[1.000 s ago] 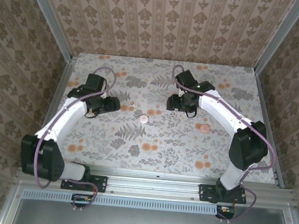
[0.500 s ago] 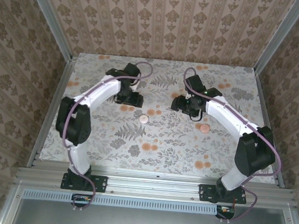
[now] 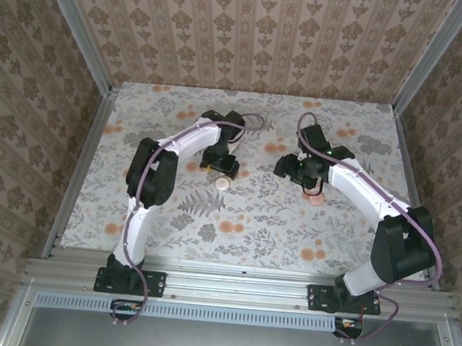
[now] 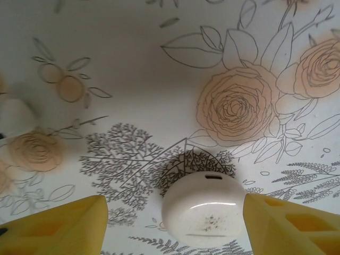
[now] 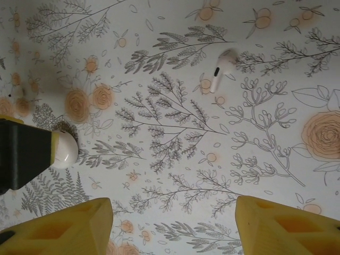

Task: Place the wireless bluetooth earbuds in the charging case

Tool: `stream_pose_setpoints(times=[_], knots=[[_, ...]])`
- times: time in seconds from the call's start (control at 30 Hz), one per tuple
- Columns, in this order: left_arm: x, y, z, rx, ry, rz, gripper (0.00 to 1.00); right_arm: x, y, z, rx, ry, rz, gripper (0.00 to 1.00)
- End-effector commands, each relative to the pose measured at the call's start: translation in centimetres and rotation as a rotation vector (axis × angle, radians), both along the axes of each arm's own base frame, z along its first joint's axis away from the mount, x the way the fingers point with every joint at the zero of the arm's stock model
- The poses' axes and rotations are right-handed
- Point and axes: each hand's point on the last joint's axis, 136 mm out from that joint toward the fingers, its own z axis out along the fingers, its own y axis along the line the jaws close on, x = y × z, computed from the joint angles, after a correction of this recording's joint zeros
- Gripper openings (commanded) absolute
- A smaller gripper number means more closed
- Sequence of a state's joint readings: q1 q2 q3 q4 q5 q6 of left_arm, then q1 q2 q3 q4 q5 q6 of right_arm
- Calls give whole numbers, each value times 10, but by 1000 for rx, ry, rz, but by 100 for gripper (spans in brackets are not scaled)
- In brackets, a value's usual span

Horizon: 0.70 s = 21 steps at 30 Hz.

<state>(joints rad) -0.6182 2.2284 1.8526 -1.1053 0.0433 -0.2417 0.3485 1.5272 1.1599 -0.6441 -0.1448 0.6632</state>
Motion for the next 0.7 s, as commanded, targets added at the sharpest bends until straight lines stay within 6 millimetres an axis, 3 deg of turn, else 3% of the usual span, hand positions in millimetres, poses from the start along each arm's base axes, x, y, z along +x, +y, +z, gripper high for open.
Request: stream_pose_setpoints(times=[0.0,0.53,0.67], knots=[[-11,3,-4,54,50,-42,69,-4,-1,7,40,-14,-17,63],[-27,2,-22,89,119,-91,69,-10,-5,8,49,-21,-22,61],[-31,4,-23,97,131,-94,64,-9,-4,9,54,-22,-21,61]])
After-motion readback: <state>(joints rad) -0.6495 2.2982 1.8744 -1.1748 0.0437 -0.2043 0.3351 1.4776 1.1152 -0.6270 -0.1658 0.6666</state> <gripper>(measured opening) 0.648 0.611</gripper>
